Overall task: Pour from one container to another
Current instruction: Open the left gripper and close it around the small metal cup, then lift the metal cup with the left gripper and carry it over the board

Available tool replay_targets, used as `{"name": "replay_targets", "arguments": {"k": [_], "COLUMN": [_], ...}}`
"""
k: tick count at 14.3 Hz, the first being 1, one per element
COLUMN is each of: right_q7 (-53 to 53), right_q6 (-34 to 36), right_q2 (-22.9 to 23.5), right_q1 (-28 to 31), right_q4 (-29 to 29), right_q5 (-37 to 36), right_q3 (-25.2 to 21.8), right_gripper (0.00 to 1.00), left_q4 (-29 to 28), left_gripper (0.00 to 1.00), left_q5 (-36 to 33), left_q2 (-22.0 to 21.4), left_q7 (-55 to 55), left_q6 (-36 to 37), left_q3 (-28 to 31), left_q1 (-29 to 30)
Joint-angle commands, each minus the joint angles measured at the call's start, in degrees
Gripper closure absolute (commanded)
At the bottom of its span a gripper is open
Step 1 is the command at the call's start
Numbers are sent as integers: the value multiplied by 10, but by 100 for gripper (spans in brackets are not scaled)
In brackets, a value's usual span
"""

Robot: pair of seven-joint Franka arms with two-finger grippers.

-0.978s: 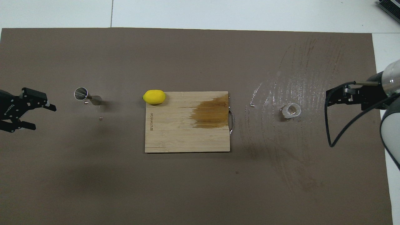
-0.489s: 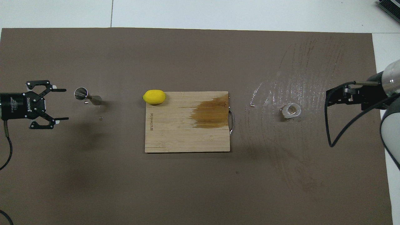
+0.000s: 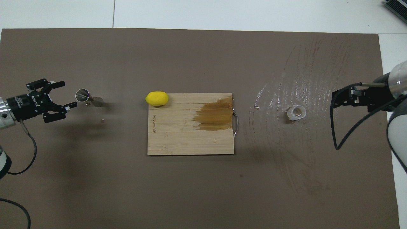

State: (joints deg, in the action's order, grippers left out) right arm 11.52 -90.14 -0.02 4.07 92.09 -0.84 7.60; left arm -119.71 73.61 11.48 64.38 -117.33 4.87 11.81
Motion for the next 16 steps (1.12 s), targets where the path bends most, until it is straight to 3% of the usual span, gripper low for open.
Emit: {"name": "replay_targets", "arguments": {"k": [1, 6, 9, 11, 16], "right_q7": [8, 8, 8, 8, 8], "right_q6": [-3, -3, -3, -3, -3], "right_q2": [-11, -11, -11, -11, -11], "right_q1": [7, 7, 7, 7, 7], "right_q4": [12, 12, 12, 12, 12], "right_q5": [11, 11, 11, 11, 11], "right_q3": [3, 3, 3, 3, 3], "right_gripper": [0, 0, 0, 0, 0], "left_q4": [-18, -28, -39, -40, -40], "left_gripper": [0, 1, 12, 33, 35], "left_q5": [28, 43, 47, 55, 82], "left_q2": [-2, 0, 0, 0, 3], "left_q7": [0, -47, -74, -77, -86], "left_q6": [-18, -22, -30, -33, -51], "left_q3": [-3, -4, -5, -5, -5], "left_q1": [-10, -20, -21, -21, -35]}}
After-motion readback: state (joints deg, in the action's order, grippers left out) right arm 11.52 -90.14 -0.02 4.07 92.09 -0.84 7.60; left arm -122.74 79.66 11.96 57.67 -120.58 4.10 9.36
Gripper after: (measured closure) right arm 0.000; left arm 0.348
